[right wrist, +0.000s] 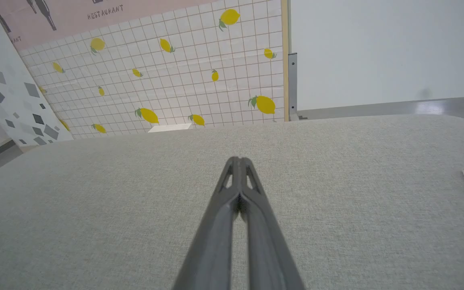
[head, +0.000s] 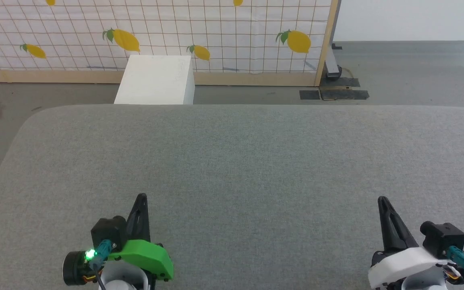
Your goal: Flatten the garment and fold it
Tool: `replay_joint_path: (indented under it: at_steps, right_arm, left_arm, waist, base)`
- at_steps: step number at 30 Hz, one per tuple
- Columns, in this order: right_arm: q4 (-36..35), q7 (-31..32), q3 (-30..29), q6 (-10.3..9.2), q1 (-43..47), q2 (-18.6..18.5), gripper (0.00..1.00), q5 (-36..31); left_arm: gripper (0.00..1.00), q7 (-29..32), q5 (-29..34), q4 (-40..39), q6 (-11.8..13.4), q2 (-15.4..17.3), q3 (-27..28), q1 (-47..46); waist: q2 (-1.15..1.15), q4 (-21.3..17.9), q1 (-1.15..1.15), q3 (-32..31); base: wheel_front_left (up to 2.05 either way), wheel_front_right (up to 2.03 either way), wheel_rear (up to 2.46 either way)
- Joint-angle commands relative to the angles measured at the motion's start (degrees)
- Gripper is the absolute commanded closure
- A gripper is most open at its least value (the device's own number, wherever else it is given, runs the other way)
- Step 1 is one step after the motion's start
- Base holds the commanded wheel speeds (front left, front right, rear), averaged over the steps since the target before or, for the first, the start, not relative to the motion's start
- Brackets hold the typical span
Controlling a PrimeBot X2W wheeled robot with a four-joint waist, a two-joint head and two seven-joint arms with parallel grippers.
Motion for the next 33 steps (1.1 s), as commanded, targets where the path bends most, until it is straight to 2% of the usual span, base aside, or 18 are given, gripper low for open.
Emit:
replay_joint_path:
  at_steps: [1,33]
  right_arm:
    - [-0.6,0.3,0.1,-0.01,0.0,0.0,1.00,-0.6]
    - [-4.8,4.0,0.8,-0.03,0.0,0.0,1.00,-3.6]
  left_arm:
    - [1.00,0.2,1.1,-0.6,-0.1,-0.1,0.2,0.5]
    - [1.00,3.7,4.0,-4.6,-1.0,-0.3,2.1,1.4]
  waist:
    - [0.00,0.0,0.00,0.0]
    - [0.00,-0.8,0.00,0.2]
  base:
    - [0.00,0.00,0.00]
    - [0.00,0.00,0.00]
